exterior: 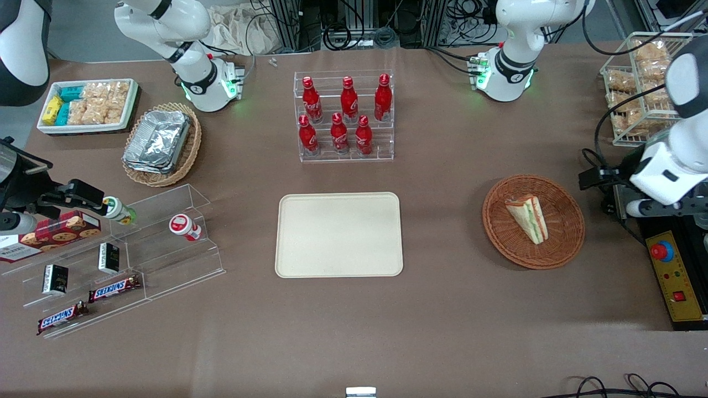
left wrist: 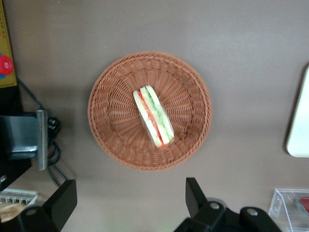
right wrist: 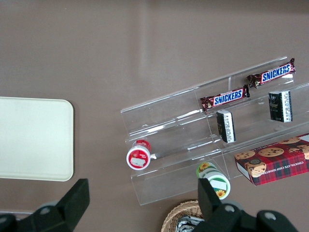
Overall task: Place sandwich from basket to tray
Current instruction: 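Lower the left gripper onto the wrapped sandwich and close on it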
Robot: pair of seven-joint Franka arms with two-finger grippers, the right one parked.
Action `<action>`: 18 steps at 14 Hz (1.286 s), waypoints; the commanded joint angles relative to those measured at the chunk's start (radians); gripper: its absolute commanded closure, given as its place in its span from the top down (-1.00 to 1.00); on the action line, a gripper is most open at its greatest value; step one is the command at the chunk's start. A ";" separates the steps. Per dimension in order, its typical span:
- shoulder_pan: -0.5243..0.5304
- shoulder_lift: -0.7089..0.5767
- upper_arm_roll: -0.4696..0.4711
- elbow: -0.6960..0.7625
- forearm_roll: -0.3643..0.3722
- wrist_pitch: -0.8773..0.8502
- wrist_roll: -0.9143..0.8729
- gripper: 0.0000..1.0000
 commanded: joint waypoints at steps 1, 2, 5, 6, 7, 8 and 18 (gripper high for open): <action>-0.007 -0.083 -0.014 -0.199 -0.009 0.120 -0.122 1.00; -0.010 -0.068 -0.023 -0.229 -0.010 0.151 -0.151 0.99; -0.016 0.002 -0.027 -0.317 -0.015 0.281 -0.256 0.99; -0.031 0.044 -0.030 -0.329 -0.012 0.332 -0.308 0.99; -0.042 0.082 -0.031 -0.336 -0.004 0.370 -0.349 0.99; -0.045 0.105 -0.031 -0.340 -0.001 0.399 -0.369 0.98; -0.042 0.176 -0.026 -0.426 0.007 0.567 -0.373 0.75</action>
